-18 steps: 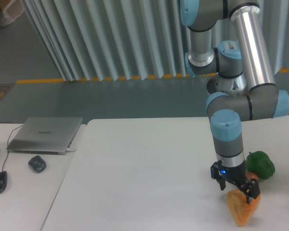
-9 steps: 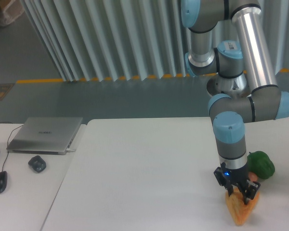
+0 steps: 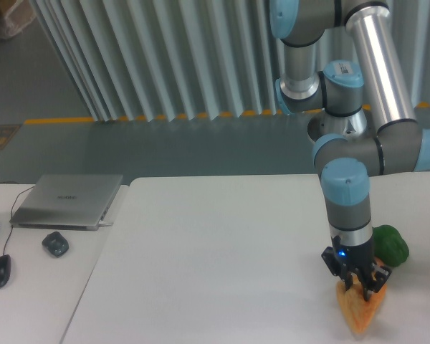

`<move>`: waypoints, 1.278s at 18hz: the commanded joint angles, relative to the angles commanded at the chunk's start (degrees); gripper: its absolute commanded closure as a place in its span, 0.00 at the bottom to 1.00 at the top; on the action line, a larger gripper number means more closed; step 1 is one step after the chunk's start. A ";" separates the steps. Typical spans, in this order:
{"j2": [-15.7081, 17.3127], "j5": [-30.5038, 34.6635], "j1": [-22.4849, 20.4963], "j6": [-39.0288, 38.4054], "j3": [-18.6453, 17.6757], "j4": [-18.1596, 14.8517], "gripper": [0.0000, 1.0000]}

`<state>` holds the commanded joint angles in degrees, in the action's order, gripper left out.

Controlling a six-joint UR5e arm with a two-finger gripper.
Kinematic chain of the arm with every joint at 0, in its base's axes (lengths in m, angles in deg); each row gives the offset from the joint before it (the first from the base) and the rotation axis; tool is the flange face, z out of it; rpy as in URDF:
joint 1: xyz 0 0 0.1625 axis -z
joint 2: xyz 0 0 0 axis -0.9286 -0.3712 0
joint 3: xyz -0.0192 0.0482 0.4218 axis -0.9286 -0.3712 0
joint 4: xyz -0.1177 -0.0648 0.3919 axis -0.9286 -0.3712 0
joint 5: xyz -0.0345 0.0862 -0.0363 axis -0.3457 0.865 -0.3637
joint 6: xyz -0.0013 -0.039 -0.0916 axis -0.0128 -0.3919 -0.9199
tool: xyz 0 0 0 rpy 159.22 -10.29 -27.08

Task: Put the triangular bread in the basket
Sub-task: 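Close the gripper on the triangular bread slice, then lift the bread slice and carry it out past the pepper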

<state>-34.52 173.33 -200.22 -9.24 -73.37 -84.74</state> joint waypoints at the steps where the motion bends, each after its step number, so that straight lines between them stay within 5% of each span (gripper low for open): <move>1: 0.26 -0.70 -0.35 0.00 0.35 0.00 0.57; 8: 3.78 -7.12 -2.55 2.09 0.53 -3.60 0.57; 11: 6.14 -7.03 -4.21 18.48 0.44 -8.59 0.57; 13: 6.85 -7.12 -5.88 20.47 0.44 -10.37 0.57; 23: 8.61 -6.77 -10.45 41.71 0.62 -11.87 0.57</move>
<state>-25.91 166.55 -210.67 32.47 -72.76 -96.61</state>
